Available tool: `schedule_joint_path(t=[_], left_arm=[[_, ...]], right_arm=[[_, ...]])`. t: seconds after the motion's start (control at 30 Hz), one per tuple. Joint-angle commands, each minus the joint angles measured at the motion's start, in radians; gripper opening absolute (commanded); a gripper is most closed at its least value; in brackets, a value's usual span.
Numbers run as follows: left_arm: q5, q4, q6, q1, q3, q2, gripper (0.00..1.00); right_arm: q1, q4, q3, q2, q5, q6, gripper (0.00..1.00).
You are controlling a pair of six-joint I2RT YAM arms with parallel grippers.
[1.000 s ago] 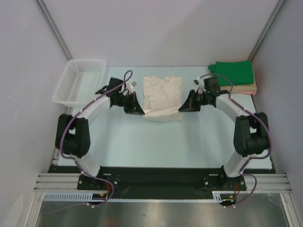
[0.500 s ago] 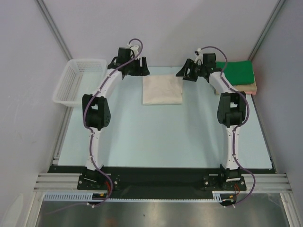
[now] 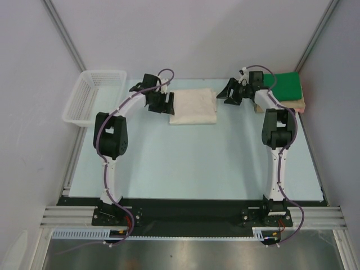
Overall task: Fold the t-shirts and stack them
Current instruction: Fold the tshirt, then neatly place the folded tshirt to the corner
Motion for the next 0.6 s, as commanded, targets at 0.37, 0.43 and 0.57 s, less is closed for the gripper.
schedule_joint_path(t=[0.37,0.43,0.57], left_arm=[[-0.1,-0.008,0.124,-0.067,-0.002,-0.117,0.84],[-0.1,-0.008,0.124,-0.064,-0.009,-0.137,0.84],[-0.069,-0.009,0.101,-0.041,-0.025,-0.177,0.84]], right_arm=[[0.08,0.026,0.053,0.182,-0.036,0.056,0.71],[0.093,0.024,0.05,0.187,-0.039,0.056,0.69],[0.117,0.018,0.025,0.176,-0.029,0.039,0.62]])
